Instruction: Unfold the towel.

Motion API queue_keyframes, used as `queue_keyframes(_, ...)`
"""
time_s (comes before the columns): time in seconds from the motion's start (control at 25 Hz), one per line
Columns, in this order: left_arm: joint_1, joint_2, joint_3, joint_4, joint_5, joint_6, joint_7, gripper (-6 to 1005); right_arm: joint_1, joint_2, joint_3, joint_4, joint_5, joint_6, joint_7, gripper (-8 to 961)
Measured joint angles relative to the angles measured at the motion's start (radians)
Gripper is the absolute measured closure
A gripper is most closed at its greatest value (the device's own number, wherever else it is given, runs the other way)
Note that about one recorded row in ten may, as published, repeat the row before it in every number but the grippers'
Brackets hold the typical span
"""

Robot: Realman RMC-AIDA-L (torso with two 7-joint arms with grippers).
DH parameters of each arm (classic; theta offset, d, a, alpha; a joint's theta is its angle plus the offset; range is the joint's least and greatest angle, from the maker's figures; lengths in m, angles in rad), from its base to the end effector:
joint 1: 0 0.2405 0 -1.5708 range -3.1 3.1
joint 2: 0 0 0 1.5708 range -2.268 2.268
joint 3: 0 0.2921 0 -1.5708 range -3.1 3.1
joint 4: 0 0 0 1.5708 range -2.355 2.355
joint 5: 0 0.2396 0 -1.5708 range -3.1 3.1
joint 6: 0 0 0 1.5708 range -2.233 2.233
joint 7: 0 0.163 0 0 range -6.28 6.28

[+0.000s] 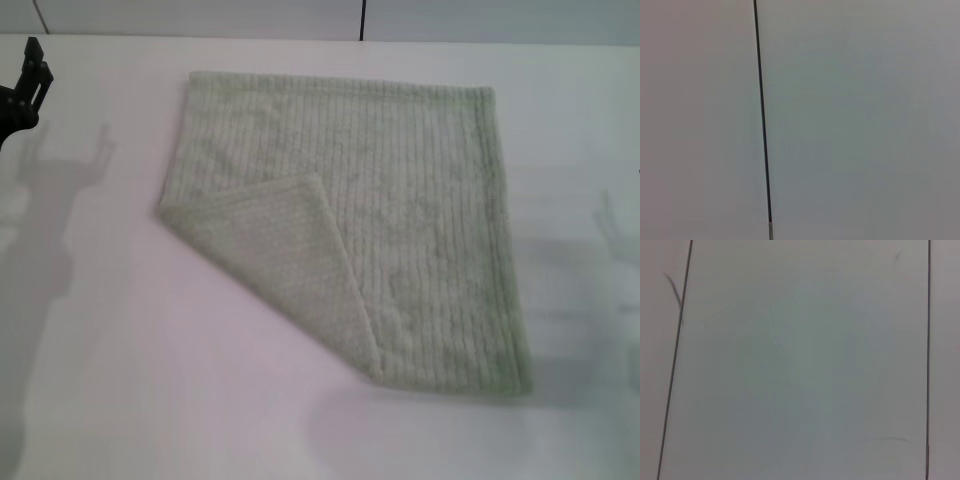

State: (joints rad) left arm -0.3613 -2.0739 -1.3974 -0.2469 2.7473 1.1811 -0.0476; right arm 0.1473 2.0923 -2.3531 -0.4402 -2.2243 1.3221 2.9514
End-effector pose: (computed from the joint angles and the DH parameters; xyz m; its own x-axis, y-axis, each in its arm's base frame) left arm -0.3844 0.3757 -0.0065 0.7690 -0.1543 0.6203 0.6268 -0.0082 -0.7791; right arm 0.3703 0.2921 -0.0595 0.7663 0.1570 -0.6230 -0.6306 -0.0020 -0.7761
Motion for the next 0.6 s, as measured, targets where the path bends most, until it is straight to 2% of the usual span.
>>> queue_keyframes(0.4, -0.001, -0.002, 0.017, 0.0, 0.0, -0.003, 0.0, 198, 0.007, -0.001, -0.022, -0.037, 0.0, -0.019, 0.0, 112)
queue_keyframes(0.48, -0.002, -0.002, 0.017, 0.0, 0.0, -0.009, 0.0, 198, 0.009, -0.013, -0.021, -0.086, 0.0, -0.064, 0.001, 112)
queue_keyframes(0.52, -0.004, -0.002, 0.018, 0.0, 0.0, -0.013, 0.0, 198, 0.009, -0.046, -0.005, -0.188, -0.002, -0.18, 0.0, 112)
queue_keyframes(0.56, -0.004, -0.002, 0.018, 0.0, 0.0, -0.013, 0.0, 198, 0.009, -0.046, -0.005, -0.188, -0.002, -0.18, 0.0, 112)
queue_keyframes(0.6, -0.004, -0.002, 0.018, 0.0, 0.0, -0.013, 0.0, 198, 0.009, -0.067, 0.006, -0.245, -0.004, -0.243, -0.003, 113)
